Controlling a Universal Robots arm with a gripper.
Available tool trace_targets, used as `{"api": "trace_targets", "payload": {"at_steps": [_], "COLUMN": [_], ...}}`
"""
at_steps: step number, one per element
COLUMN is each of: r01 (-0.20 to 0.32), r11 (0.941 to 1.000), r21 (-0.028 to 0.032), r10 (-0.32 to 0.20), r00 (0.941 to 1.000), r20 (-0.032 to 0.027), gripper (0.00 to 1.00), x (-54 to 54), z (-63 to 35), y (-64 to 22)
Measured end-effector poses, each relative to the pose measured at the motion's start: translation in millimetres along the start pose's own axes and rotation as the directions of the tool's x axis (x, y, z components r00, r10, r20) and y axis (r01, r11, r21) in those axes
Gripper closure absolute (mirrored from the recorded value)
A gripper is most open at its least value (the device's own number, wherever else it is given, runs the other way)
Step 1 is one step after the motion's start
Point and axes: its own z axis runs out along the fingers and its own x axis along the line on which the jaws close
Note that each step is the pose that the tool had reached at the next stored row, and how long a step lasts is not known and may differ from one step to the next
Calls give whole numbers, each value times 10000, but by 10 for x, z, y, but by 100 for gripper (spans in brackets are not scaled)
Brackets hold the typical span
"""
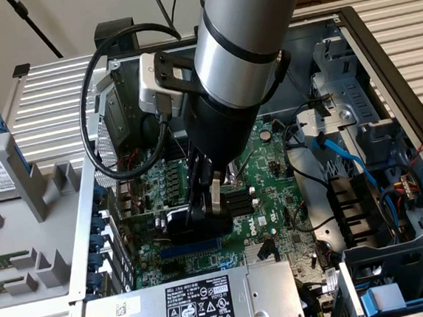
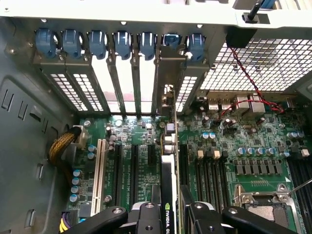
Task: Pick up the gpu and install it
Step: 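Insert the gpu into the slot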
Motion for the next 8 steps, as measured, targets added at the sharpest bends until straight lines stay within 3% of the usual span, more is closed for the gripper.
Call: {"api": "trace_targets", "payload": {"at_steps": [8], "r01": [-18], "r11": [10000], "r21": [1], "r10": [18], "r00": [10000], "r20": [-20], "gripper": [74], "x": [0], "z": [1], "y": [0]}}
